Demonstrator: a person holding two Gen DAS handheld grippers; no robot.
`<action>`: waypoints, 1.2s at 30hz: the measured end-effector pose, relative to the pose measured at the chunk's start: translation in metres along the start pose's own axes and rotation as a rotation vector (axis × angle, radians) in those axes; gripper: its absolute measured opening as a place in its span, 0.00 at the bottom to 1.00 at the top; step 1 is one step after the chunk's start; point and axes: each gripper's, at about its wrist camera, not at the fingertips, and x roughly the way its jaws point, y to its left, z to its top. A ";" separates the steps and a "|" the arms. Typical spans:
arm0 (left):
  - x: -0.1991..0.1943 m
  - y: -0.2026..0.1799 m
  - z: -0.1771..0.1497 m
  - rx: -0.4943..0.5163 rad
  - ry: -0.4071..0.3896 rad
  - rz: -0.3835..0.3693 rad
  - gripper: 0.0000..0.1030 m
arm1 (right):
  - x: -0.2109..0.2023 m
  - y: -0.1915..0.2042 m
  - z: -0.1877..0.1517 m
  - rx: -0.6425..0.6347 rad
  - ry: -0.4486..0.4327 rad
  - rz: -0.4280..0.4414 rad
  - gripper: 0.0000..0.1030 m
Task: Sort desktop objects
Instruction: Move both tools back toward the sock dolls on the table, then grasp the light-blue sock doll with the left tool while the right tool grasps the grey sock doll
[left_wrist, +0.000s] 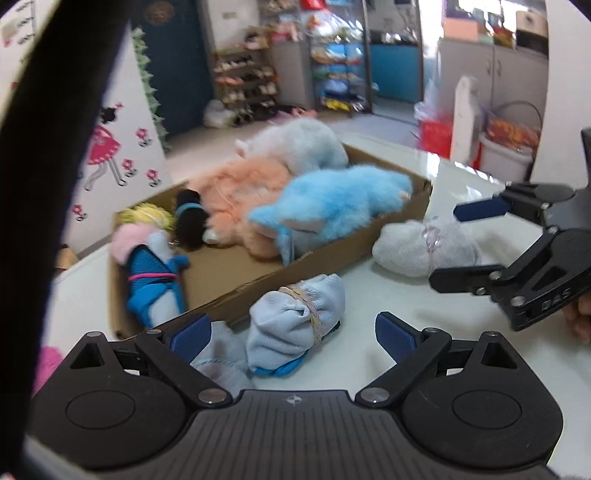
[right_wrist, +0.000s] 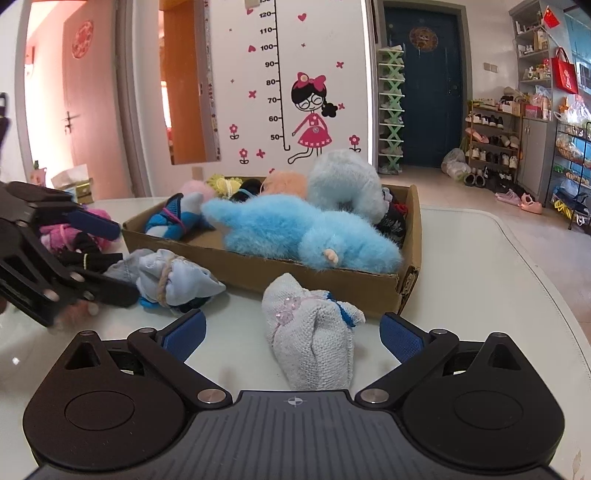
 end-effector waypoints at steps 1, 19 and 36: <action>0.005 0.001 -0.001 -0.001 0.007 -0.017 0.90 | 0.000 -0.001 0.000 0.003 0.000 0.003 0.98; 0.023 0.005 -0.006 -0.085 0.065 -0.140 0.87 | 0.011 -0.004 0.002 -0.013 0.040 0.006 0.95; 0.034 0.000 -0.006 -0.084 0.042 -0.114 0.75 | 0.025 -0.007 0.004 0.005 0.093 0.007 0.57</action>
